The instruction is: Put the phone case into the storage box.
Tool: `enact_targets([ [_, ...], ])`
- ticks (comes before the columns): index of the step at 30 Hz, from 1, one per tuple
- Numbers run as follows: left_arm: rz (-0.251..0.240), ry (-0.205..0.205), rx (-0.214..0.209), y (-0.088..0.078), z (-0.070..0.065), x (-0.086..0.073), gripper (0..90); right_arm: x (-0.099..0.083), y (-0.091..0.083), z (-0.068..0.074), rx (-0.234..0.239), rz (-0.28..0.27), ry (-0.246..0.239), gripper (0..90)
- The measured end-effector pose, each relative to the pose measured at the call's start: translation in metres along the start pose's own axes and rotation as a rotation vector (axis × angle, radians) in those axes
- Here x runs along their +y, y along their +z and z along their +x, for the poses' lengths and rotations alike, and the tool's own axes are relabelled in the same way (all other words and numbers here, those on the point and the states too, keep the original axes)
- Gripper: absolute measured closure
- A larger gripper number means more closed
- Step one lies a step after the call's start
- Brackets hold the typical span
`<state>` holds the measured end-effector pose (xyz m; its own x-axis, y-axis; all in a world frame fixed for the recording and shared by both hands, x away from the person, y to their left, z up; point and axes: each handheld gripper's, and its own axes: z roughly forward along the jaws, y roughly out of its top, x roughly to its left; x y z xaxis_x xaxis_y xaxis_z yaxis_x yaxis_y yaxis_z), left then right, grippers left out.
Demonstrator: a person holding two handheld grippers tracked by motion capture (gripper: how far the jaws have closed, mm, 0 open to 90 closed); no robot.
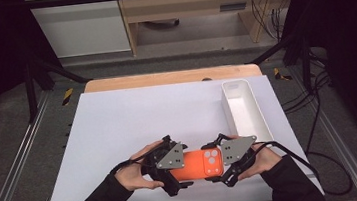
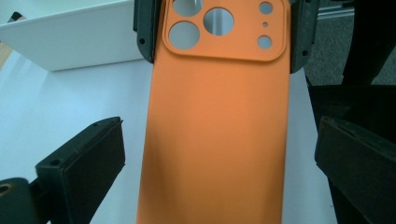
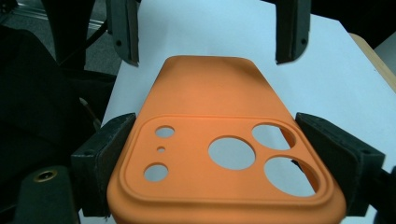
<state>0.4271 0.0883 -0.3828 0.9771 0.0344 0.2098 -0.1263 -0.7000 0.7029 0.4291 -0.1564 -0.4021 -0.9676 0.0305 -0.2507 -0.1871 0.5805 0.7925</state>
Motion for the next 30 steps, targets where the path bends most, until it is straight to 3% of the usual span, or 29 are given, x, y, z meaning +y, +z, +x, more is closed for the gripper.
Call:
enact_targets([
  [4, 0.025, -0.023, 0.002, -0.001, 0.0, -0.005, 0.1, 0.001, -0.004, -0.001, 0.01, 0.027, 0.017, 16.1],
  [14, 0.05, -0.153, 0.006, 0.004, 0.006, -0.014, 0.0, 0.001, -0.012, -0.005, 0.029, 0.097, 0.055, 16.1],
  [30, 0.105, -0.18, -0.045, 0.015, 0.007, -0.02, 0.0, 0.014, -0.013, -0.012, 0.061, 0.179, 0.077, 16.1],
])
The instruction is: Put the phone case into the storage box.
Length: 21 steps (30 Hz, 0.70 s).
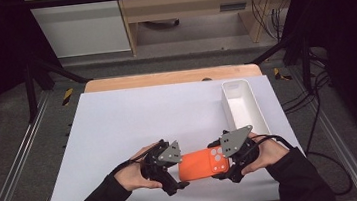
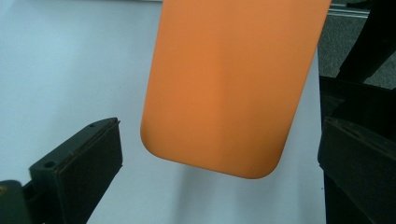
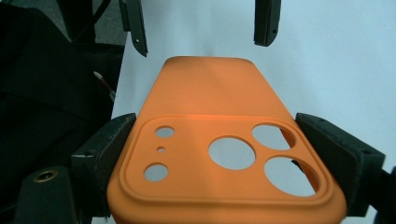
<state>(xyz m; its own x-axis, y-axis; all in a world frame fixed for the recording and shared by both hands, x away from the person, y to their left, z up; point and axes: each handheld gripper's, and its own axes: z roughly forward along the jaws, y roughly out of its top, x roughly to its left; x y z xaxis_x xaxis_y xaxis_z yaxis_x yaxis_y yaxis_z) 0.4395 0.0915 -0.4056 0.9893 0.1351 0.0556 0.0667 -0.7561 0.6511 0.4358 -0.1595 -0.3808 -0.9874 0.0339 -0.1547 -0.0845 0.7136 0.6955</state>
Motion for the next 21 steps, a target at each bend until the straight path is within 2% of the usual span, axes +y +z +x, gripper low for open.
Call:
enact_targets([
  [12, 0.06, 0.001, -0.012, 0.001, 0.002, 0.006, 0.0, 0.014, 0.004, -0.002, 0.023, 0.076, -0.002, 16.0],
  [21, 0.129, 0.029, -0.025, 0.008, 0.001, 0.012, 0.0, 0.024, 0.006, -0.003, 0.04, 0.126, -0.009, 16.1],
])
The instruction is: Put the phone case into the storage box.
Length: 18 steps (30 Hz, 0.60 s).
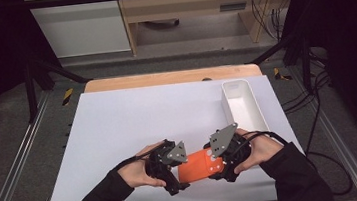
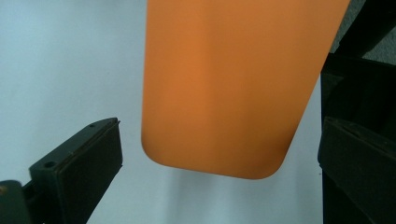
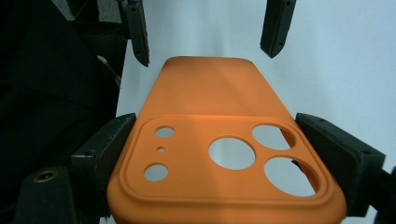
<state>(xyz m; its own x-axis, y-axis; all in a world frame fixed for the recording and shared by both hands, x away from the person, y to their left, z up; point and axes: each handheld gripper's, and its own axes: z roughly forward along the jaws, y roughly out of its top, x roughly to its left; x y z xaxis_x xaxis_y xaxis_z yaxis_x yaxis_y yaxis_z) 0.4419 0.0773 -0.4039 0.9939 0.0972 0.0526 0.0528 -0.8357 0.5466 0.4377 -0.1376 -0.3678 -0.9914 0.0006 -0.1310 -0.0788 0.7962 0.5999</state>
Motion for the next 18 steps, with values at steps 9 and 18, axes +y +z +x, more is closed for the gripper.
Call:
enact_targets([
  [9, 0.042, 0.022, 0.002, 0.007, -0.001, 0.006, 0.0, 0.007, 0.003, -0.001, 0.009, 0.037, 0.007, 16.1],
  [18, 0.081, 0.055, 0.019, 0.013, -0.001, 0.014, 0.0, 0.01, 0.007, -0.002, 0.016, 0.055, 0.01, 16.0],
])
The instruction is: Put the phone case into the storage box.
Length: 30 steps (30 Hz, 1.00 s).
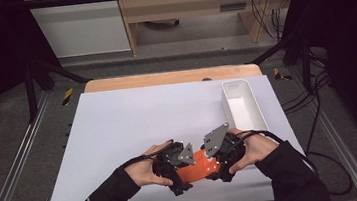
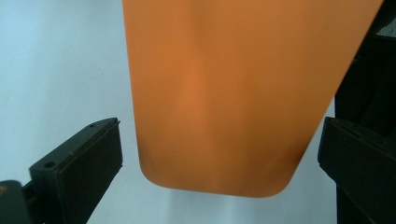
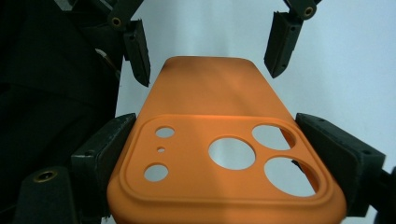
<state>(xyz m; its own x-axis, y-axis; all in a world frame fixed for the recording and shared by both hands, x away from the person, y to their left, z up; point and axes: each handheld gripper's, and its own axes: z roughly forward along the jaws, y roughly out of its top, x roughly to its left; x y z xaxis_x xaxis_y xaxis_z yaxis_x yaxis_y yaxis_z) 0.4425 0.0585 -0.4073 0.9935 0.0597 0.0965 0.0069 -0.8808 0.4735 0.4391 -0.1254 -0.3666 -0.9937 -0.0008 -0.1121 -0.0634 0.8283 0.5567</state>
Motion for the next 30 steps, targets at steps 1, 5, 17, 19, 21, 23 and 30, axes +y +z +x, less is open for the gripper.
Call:
enact_targets([
  [1, 0.004, 0.005, 0.001, 0.0, 0.0, 0.001, 0.0, 0.0, 0.001, 0.0, -0.001, 0.003, 0.0, 16.0],
  [5, 0.017, 0.017, 0.003, 0.003, -0.001, 0.004, 0.0, 0.0, 0.002, 0.0, 0.003, 0.012, 0.004, 16.0],
  [17, 0.07, 0.066, 0.018, 0.011, -0.003, 0.015, 0.3, 0.0, 0.005, 0.0, 0.008, 0.024, 0.004, 16.0],
  [19, 0.067, 0.066, 0.013, 0.013, -0.003, 0.016, 0.9, 0.0, 0.005, 0.0, 0.008, 0.027, 0.007, 16.0],
  [21, 0.075, 0.078, 0.005, 0.013, -0.003, 0.017, 1.8, 0.0, 0.005, 0.0, 0.009, 0.027, 0.003, 16.0],
  [23, 0.088, 0.079, 0.002, 0.015, -0.003, 0.018, 2.0, 0.001, 0.005, 0.0, 0.011, 0.027, 0.003, 16.0],
  [30, 0.106, 0.097, -0.012, 0.018, -0.004, 0.021, 4.2, 0.002, 0.005, 0.0, 0.009, 0.031, -0.014, 16.0],
])
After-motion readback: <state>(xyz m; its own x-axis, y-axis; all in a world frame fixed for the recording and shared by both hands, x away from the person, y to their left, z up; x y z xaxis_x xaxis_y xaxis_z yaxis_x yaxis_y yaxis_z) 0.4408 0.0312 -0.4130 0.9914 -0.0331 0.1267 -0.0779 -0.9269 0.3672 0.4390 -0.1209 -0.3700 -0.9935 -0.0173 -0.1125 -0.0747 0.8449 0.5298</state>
